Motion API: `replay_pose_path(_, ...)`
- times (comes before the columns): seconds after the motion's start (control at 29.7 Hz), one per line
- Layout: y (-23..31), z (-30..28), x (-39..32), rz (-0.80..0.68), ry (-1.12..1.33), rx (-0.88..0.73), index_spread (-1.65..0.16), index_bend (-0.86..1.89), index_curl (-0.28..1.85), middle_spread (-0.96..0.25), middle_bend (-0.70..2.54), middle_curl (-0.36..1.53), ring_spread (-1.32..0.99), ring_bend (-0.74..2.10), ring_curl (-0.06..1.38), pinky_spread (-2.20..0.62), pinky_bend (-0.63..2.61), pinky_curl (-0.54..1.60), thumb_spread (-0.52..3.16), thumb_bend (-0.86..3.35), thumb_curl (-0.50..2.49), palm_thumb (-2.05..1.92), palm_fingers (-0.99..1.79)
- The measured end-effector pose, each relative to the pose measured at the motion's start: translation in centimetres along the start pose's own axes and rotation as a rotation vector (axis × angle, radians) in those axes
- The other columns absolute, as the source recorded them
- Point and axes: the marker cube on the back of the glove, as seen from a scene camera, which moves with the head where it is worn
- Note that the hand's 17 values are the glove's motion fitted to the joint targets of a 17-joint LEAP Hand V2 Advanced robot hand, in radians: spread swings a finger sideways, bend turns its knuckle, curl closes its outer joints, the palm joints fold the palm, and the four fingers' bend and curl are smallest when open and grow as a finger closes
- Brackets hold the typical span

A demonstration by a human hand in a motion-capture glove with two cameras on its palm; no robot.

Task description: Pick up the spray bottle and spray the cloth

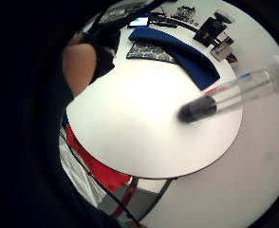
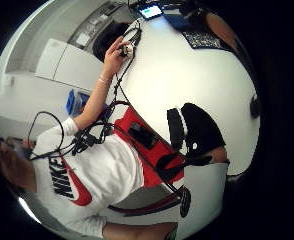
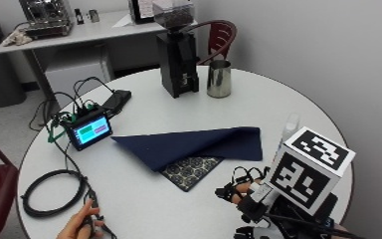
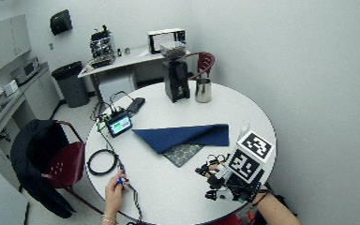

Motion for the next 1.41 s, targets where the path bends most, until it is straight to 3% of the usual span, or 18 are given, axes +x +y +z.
replay_pose_path(0.24,0.2,0.3,0.0,-0.003,-0.004,-0.006,-0.31,0.14,0.14,-0.04,0.34,0.18,-0.01,0.37,0.19,0.15,0.42,0.19,0.75,0.37,0.16,0.58,0.68)
replay_pose_path(0.51,1.0,0.1,0.0,-0.008,-0.014,0.013,-0.36,0.13,0.18,-0.05,0.33,0.24,-0.01,0.37,0.24,0.18,0.41,0.24,0.99,0.34,0.21,0.61,0.66)
replay_pose_path(0.81,-0.3,-3.4,0.5,-0.035,-0.008,0.173,-0.38,0.13,0.20,-0.05,0.32,0.28,-0.01,0.37,0.27,0.18,0.39,0.27,1.11,0.30,0.25,0.64,0.65)
replay_pose_path(1.14,-0.8,-7.3,6.7,0.085,-0.059,0.327,-0.38,0.14,0.23,-0.06,0.30,0.31,-0.01,0.35,0.28,0.19,0.35,0.28,1.16,0.24,0.29,0.67,0.67)
replay_pose_path(1.41,-2.2,-5.7,11.2,0.225,-0.241,0.327,-0.37,0.15,0.25,-0.06,0.29,0.33,-0.02,0.34,0.30,0.19,0.32,0.29,1.17,0.19,0.31,0.69,0.72)
